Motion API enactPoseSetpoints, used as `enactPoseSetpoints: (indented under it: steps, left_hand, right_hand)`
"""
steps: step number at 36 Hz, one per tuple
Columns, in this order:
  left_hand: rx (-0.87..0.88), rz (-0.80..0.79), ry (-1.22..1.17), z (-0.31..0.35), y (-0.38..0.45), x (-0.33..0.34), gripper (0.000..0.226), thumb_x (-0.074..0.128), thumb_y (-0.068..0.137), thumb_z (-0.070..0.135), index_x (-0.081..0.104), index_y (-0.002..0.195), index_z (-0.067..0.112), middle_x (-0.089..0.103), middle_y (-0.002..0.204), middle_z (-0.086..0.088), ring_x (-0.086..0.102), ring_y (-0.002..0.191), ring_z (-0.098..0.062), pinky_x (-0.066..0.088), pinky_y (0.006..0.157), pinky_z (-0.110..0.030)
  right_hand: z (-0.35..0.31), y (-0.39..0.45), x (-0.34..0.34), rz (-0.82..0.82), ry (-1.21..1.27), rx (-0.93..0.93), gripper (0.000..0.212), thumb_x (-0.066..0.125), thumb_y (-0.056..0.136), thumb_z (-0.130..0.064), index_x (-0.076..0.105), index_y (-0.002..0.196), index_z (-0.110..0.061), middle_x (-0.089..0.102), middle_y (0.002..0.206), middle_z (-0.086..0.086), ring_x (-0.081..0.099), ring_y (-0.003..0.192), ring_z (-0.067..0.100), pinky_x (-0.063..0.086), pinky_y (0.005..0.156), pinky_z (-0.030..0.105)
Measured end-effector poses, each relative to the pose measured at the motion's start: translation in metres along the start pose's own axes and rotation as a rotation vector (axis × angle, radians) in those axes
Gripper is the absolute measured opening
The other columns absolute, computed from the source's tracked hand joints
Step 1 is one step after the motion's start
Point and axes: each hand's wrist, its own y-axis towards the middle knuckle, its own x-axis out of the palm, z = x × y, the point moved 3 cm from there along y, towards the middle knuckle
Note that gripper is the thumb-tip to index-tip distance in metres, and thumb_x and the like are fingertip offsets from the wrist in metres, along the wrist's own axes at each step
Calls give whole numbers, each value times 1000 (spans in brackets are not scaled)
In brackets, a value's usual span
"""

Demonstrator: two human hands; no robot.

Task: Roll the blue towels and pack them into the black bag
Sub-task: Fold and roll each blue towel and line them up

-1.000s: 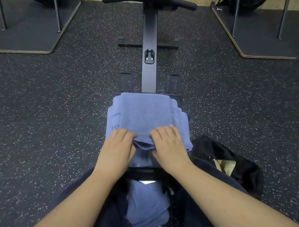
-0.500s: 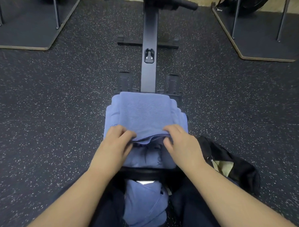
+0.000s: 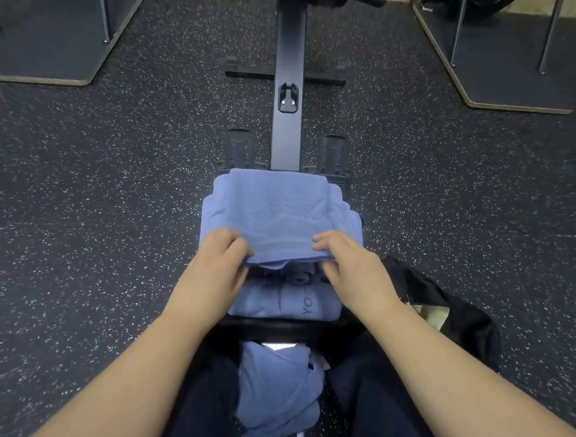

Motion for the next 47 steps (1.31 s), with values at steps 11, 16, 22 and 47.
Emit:
enactPoseSetpoints:
  steps: [11, 16, 22, 47]
  left_hand:
    - [63, -124, -156, 6, 6, 4, 45, 61, 74, -9, 44, 93, 29, 43, 107, 12, 50, 116, -19, 41, 90, -28]
    - [113, 14, -144, 8, 15, -3, 35, 61, 75, -14, 50, 93, 14, 44, 106, 2, 39, 130, -21, 32, 102, -22]
    - [3, 15, -58, 4, 14, 6, 24, 66, 76, -15, 59, 91, 3, 60, 105, -16, 39, 124, -20, 29, 99, -22]
    - [-333, 34, 184, -12, 12, 4, 22, 68, 85, 36, 54, 80, 20, 56, 78, 8, 45, 90, -24, 12, 75, -29]
  right_hand:
    - [-1, 4, 1, -33, 154, 116, 30, 48, 82, 8, 60, 103, -10, 60, 123, -5, 56, 105, 11, 43, 87, 26]
    - [-5, 11, -1, 70, 140, -26, 21, 39, 75, -2, 55, 89, -6, 61, 120, 3, 49, 105, 8, 33, 77, 13]
    - [1, 12, 6, -8, 10, 10, 19, 58, 76, 4, 58, 94, -3, 62, 101, 8, 54, 93, 22, 43, 74, 35]
    - [16, 14, 20, 103, -416, -16, 29, 41, 91, -31, 61, 79, -15, 55, 80, 2, 49, 70, 27, 30, 64, 32]
